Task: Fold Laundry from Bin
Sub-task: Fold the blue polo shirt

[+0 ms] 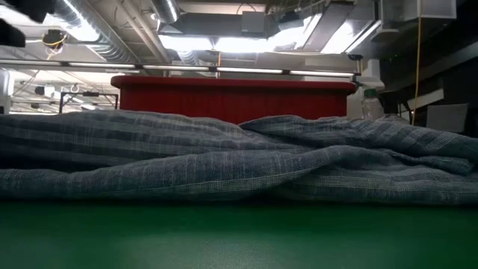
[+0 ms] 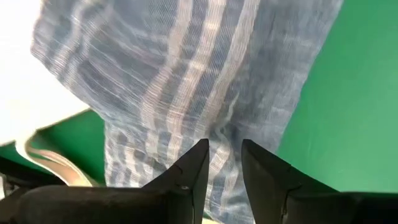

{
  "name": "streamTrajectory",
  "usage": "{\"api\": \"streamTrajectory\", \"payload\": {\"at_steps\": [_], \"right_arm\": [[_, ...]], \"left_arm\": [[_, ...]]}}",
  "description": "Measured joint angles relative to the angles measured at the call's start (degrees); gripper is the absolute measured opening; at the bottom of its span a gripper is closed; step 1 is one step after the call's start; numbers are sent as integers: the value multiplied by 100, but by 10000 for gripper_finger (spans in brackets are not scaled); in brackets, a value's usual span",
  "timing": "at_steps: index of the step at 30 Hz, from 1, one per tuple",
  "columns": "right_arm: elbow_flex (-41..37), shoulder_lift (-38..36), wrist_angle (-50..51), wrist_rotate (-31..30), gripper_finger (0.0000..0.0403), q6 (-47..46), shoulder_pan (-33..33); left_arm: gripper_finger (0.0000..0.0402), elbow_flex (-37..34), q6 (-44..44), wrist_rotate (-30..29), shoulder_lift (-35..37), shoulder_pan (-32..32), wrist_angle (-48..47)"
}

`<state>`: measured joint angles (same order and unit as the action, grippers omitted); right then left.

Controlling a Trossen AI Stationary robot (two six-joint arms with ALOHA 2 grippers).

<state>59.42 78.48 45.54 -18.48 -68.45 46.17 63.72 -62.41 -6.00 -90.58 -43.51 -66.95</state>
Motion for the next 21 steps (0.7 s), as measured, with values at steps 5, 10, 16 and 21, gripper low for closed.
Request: {"api": "streamTrajectory", "payload": {"at_steps": [5, 10, 16, 21], "right_arm": [[0, 84, -369, -2, 129, 896, -712], [0, 394, -1235, -2, 129, 2217, -1405], [-2, 955, -2371, 1, 129, 3341, -2048], [-4, 1360, -2883, 296, 129, 3948, -2387]], "left_arm": [[89, 0, 0, -667, 77, 109, 26], [89, 0, 2, -1253, 74, 422, 376], [89, 0, 324, -1350, 72, 744, 876], [89, 0, 451, -1464, 72, 953, 1124]]}}
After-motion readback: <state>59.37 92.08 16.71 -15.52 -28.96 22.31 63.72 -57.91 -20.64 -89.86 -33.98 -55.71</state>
